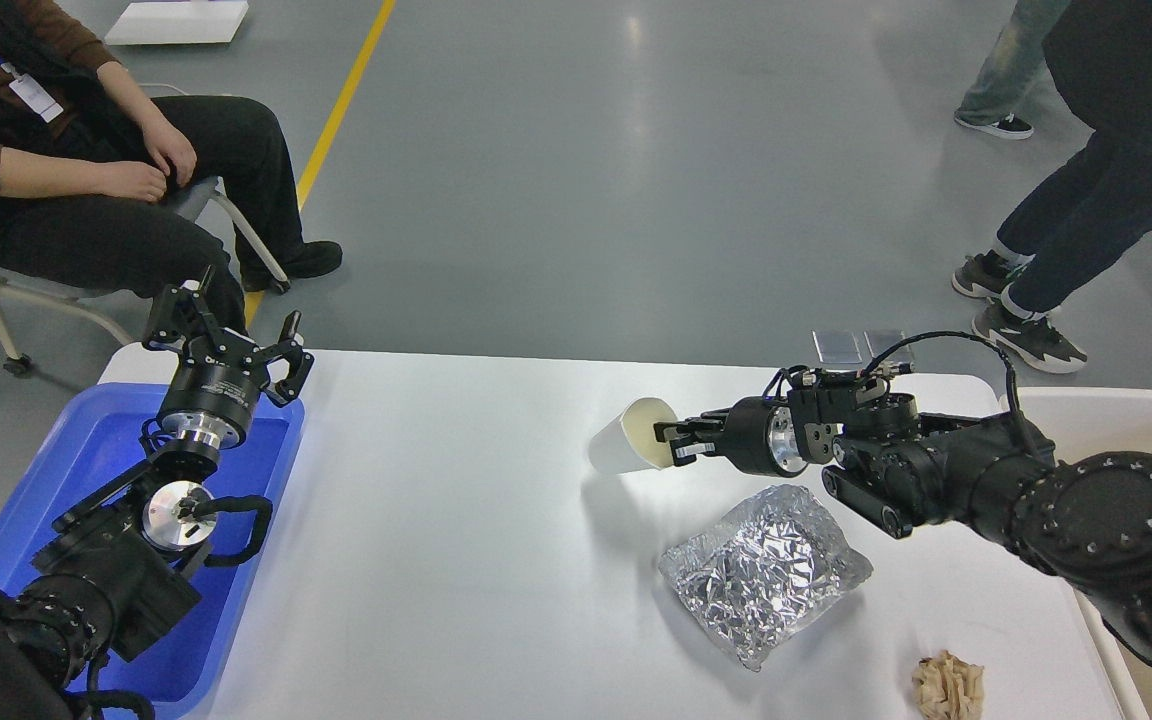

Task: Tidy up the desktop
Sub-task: 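Lift the cup and swing the right arm toward the white bin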

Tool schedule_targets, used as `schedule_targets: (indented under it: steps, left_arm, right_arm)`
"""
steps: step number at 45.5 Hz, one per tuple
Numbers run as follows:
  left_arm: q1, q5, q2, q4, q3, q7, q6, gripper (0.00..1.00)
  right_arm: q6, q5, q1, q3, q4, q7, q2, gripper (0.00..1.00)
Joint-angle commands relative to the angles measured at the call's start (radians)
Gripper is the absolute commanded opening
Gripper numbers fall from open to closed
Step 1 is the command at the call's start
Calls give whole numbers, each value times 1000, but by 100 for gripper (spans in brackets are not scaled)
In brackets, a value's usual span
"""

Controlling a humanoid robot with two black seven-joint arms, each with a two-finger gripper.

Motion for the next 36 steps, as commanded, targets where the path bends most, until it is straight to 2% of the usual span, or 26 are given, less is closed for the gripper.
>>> schedule_targets:
  steps: [1, 15, 25, 36]
  left_arm:
    - [0, 0, 0, 0, 0, 1, 0, 100]
    - [0, 0, 0, 0, 0, -1, 0, 100]
    - [0, 0, 0, 0, 2, 1, 0, 100]
    - [0, 0, 0, 0, 0, -1, 0, 100]
  right_arm:
    - [0, 16, 97, 121, 212, 38, -127, 0]
    - [14, 106, 222, 224, 361, 41, -317, 0]
    - [31, 159, 281, 255, 375, 72, -391, 0]
    - [63, 208, 301, 286, 356, 72, -437, 0]
